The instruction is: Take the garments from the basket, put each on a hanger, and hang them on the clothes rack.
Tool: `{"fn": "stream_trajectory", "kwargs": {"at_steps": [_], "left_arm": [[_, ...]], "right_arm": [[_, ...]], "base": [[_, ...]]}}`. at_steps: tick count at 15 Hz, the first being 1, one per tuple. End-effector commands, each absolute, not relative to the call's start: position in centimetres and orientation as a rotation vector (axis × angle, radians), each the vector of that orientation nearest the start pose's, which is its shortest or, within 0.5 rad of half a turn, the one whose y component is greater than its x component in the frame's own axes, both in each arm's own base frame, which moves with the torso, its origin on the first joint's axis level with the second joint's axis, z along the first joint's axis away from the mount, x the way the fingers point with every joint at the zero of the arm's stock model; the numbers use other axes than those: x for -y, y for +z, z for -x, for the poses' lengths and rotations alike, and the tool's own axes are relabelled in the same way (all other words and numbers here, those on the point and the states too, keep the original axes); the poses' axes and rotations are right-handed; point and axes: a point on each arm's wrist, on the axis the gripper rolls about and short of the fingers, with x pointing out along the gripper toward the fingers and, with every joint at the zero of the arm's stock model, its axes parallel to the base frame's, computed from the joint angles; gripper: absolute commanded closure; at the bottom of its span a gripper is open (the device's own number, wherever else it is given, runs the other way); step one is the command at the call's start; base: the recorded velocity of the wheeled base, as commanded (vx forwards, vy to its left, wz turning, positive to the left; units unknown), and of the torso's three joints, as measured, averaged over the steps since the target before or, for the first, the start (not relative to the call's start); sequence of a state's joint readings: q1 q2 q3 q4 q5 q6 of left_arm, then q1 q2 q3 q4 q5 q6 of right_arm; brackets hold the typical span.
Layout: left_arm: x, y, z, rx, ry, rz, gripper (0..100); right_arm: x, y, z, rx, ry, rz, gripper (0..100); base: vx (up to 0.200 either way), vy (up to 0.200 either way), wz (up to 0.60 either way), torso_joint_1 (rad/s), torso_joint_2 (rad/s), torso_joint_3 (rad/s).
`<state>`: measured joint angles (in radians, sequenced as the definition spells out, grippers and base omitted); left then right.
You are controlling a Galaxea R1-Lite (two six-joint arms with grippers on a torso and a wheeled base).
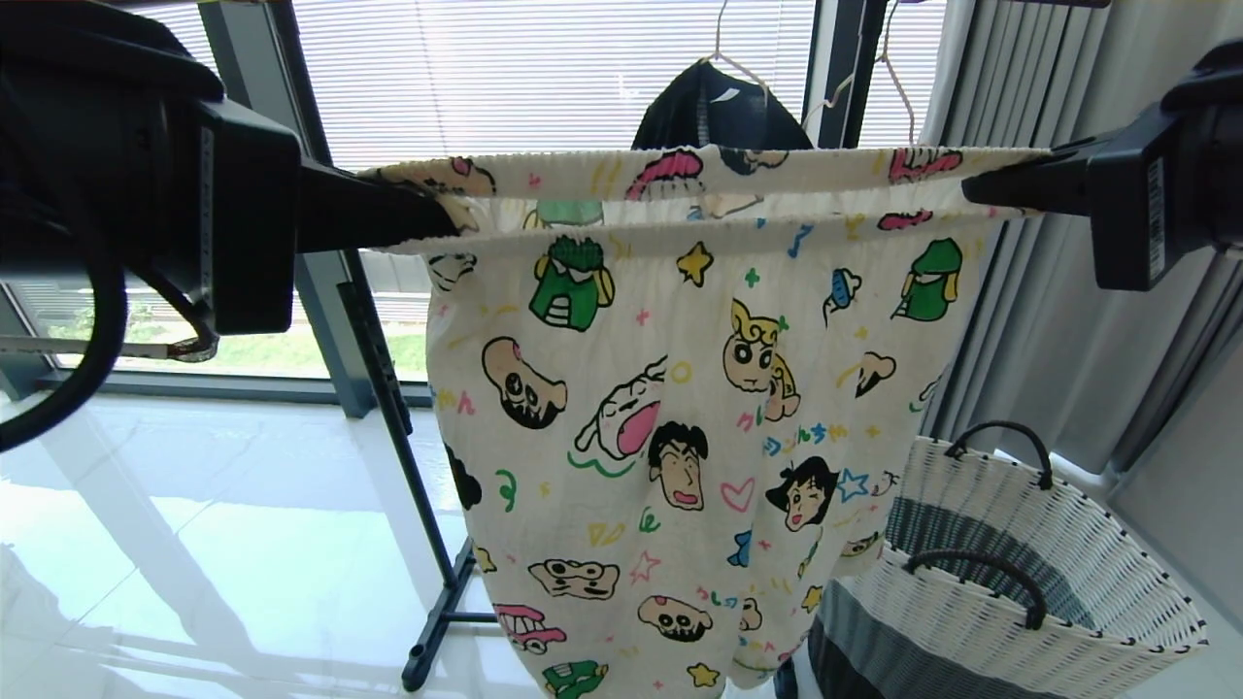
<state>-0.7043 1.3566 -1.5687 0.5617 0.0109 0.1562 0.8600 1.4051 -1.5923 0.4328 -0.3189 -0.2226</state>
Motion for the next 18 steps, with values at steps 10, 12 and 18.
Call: {"fn": "stream_trajectory", "kwargs": {"at_steps": [10,12,18], "left_arm": [[12.3,37.5,-14.6,-0.188,-0.681,-0.274,100],[14.0,37.4,-16.6,-0.138,-0.684,-0.254,100],[15.6,37.2,-18.4,-0.155,-0.7,-0.243,100]], "right_arm": [[-11.6,37.8,-10.3,-0.209,0.598,0.402,100],[-11.6,37.4,-8.4,-0.238,0.702,0.448,100],[-12.2,36.9,-7.8,-0.252,0.757,0.475,100]], "base": [[0.0,0.0,0.0,0.0,0.0,0.0],[0.0,0.0,0.0,0.0,0.0,0.0],[0.0,0.0,0.0,0.0,0.0,0.0]]}}
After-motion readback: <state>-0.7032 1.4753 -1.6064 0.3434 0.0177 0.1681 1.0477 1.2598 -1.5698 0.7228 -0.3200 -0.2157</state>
